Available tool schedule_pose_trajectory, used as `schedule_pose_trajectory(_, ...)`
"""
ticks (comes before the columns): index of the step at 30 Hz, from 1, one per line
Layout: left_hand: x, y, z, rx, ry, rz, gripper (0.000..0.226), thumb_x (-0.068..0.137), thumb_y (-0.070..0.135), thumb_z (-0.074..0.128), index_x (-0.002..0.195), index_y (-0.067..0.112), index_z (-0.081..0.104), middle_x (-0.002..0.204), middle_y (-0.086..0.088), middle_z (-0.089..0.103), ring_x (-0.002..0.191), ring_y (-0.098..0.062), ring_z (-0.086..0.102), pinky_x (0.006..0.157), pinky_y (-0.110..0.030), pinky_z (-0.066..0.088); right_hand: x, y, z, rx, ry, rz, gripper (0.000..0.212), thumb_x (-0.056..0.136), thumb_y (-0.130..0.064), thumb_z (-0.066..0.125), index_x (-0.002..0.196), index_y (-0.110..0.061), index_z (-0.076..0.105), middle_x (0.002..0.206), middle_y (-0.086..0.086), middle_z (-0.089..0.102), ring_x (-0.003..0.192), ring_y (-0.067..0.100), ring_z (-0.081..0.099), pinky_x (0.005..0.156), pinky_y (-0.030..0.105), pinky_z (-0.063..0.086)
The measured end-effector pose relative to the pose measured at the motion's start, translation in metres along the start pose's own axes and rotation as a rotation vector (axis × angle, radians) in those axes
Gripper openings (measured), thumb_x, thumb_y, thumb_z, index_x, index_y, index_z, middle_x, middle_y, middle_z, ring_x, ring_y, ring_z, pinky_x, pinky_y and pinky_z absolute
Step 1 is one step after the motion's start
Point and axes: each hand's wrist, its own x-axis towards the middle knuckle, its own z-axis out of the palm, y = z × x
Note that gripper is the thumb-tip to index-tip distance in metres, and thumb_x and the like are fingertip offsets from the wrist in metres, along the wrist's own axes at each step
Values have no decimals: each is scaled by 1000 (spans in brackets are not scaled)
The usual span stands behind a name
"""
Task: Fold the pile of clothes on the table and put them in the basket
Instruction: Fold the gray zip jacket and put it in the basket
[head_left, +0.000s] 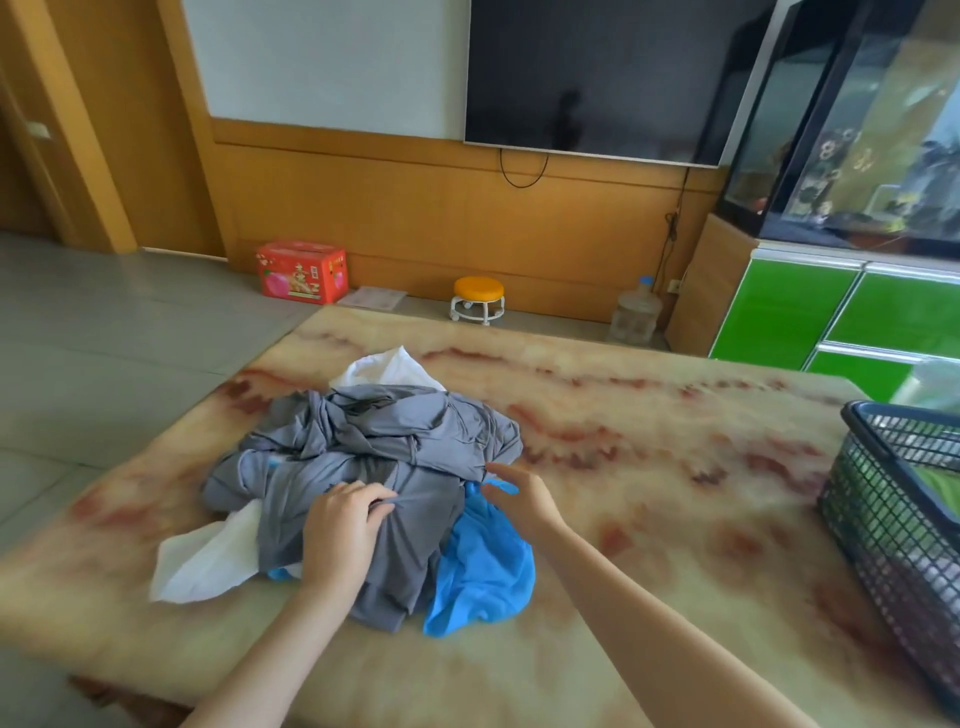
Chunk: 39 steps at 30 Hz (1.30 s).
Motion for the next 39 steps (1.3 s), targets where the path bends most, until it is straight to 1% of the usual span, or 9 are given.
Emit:
schedule_pose_trajectory(2, -4, 13, -4, -142, -37, -29, 9, 79, 15, 73, 86, 20, 74, 78, 9, 71, 70, -10, 63, 60, -23, 47, 13, -7, 10, 17, 8, -18, 51, 90, -27, 62, 139, -23, 46, 129, 9, 58, 61, 9, 52, 49, 13, 39)
schedule_pose_trajectory(5, -13, 28, -6, -321, -168, -68, 10, 81, 17, 72, 88, 23, 74, 82, 15, 71, 77, 1, 64, 71, -18, 50, 26, -14, 21, -35, -13, -33, 57, 87, -34, 65, 139, -23, 45, 136, 1, 53, 114, 19, 56, 88, 24, 46)
schedule_pose_trajectory(7, -19, 36, -9, -413, -272, -93, 11, 81, 18, 71, 86, 27, 73, 80, 21, 71, 80, 6, 64, 75, -14, 49, 34, -10, 24, -92, -4, -12, 49, 83, -37, 69, 128, -22, 57, 123, 1, 62, 116, 20, 55, 97, 33, 44)
schedule_pose_trajectory(10, -20, 40, -17, -487, -385, -102, 13, 82, 18, 70, 84, 31, 72, 80, 27, 69, 83, 9, 63, 74, -8, 47, 40, -5, 7, -53, 91, -40, 12, 80, -26, 72, 88, -18, 76, 79, -1, 73, 80, 11, 66, 81, 31, 51)
schedule_pose_trajectory(14, -16, 45, -25, -594, -477, -110, 14, 82, 13, 70, 84, 26, 74, 81, 19, 72, 85, 3, 65, 75, -9, 45, 39, -16, -53, 28, 160, -114, 16, 83, -16, 71, 80, -1, 75, 67, -7, 62, 46, -12, 43, 50, 10, 39)
schedule_pose_trajectory(25, -23, 149, 4, -686, -853, 205, 27, 81, 22, 72, 107, 25, 71, 104, 13, 70, 102, 9, 57, 84, 1, 34, 61, -56, -214, 822, 518, 73, 11, 98, -8, 47, 93, -5, 56, 67, 5, 64, 43, 8, 62, 41, 23, 51)
schedule_pose_trajectory(30, -20, 140, 41, -395, -654, 235, 45, 84, 45, 64, 127, 39, 54, 123, 19, 54, 116, 5, 43, 102, -14, 32, 77, -26, -205, 203, 204, 68, 53, 99, -10, 44, 148, -16, 25, 121, 12, 49, 82, 10, 45, 43, 9, 37)
schedule_pose_trajectory(35, -10, 121, 68, -142, -570, 214, 46, 92, 39, 53, 137, 40, 42, 148, 15, 27, 139, -8, 18, 114, -25, 12, 60, 27, -181, -253, 46, 88, 50, 90, -16, 62, 137, -9, 47, 132, 13, 52, 117, 31, 53, 91, 33, 46)
schedule_pose_trajectory(39, -7, 110, 89, -151, -539, 48, 65, 93, 35, 53, 148, 29, 19, 154, 6, 18, 143, -15, 14, 116, -28, 15, 16, 51, -151, -488, -225, -24, 93, 67, -65, 70, 145, -37, 29, 153, -6, 27, 141, 21, 22, 112, 42, 28)
